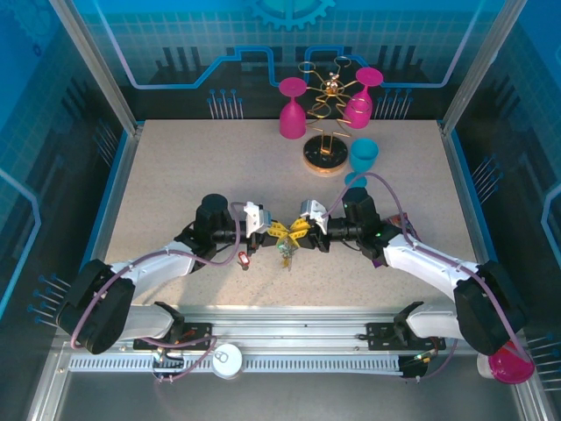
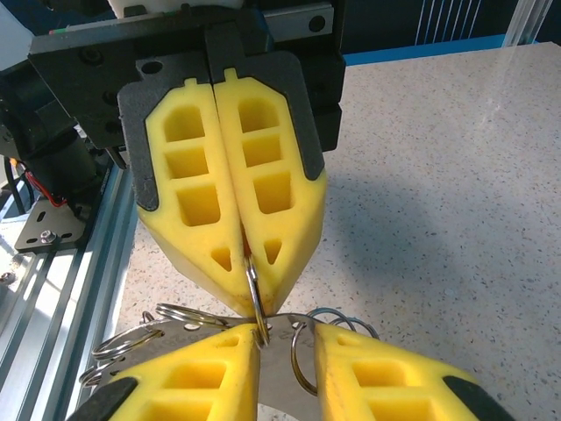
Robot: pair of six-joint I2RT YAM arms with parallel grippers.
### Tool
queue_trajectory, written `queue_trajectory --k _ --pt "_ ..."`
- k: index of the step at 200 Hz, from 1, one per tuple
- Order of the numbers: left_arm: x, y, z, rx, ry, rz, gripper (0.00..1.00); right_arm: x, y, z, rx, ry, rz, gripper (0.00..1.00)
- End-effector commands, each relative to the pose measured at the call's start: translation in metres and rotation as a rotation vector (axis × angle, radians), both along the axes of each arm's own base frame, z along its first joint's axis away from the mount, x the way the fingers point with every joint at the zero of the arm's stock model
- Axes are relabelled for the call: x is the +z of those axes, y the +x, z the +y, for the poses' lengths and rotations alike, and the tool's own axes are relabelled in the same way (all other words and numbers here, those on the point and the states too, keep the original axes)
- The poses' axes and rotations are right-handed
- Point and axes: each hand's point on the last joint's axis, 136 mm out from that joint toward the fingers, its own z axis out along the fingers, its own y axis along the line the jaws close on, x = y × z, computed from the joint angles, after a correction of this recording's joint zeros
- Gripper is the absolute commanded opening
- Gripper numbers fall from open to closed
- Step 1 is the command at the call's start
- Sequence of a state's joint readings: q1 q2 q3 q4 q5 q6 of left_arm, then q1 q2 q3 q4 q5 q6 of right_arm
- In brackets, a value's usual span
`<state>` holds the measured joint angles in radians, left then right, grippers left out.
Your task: Put the keys on the keyring
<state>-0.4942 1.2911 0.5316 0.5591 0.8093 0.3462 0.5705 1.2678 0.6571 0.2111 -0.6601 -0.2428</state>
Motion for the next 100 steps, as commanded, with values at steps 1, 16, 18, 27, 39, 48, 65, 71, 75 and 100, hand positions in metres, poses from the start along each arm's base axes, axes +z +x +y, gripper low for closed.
queue_trajectory --k 1,16,18,27,39,48,65,71,75,100 --pt "0.002 -0.009 -0.002 -0.049 -0.015 -0.025 0.00 0.012 -0.003 0.001 0.005 0.024 -0.047 0.23" --pt "0.002 -0.009 -0.002 -0.051 -0.015 -0.024 0.00 0.013 -0.005 0.002 0.018 0.030 -0.042 0.22" --pt "0.002 -0.009 -0.002 -0.052 -0.016 -0.026 0.00 0.013 -0.005 0.002 0.020 0.030 -0.042 0.21" --pt "0.002 -0.010 -0.002 -0.054 -0.014 -0.024 0.00 0.014 -0.006 0.003 0.030 0.035 -0.039 0.21" --pt "0.002 -0.010 -0.002 -0.055 -0.015 -0.024 0.00 0.015 -0.006 0.005 0.039 0.040 -0.038 0.19" --pt "0.003 -0.010 -0.003 -0.058 -0.017 -0.026 0.00 0.016 -0.007 0.007 0.045 0.044 -0.039 0.18" --pt "0.004 -0.010 -0.003 -0.061 -0.019 -0.025 0.00 0.017 -0.007 0.011 0.060 0.048 -0.040 0.15" --pt "0.004 -0.011 -0.003 -0.062 -0.019 -0.024 0.00 0.018 -0.007 0.012 0.063 0.051 -0.040 0.13" --pt "0.004 -0.011 -0.003 -0.064 -0.020 -0.023 0.00 0.018 -0.006 0.013 0.064 0.054 -0.039 0.12" --pt "0.003 -0.011 -0.003 -0.062 -0.012 -0.018 0.00 0.025 -0.005 0.016 0.072 0.078 -0.052 0.00"
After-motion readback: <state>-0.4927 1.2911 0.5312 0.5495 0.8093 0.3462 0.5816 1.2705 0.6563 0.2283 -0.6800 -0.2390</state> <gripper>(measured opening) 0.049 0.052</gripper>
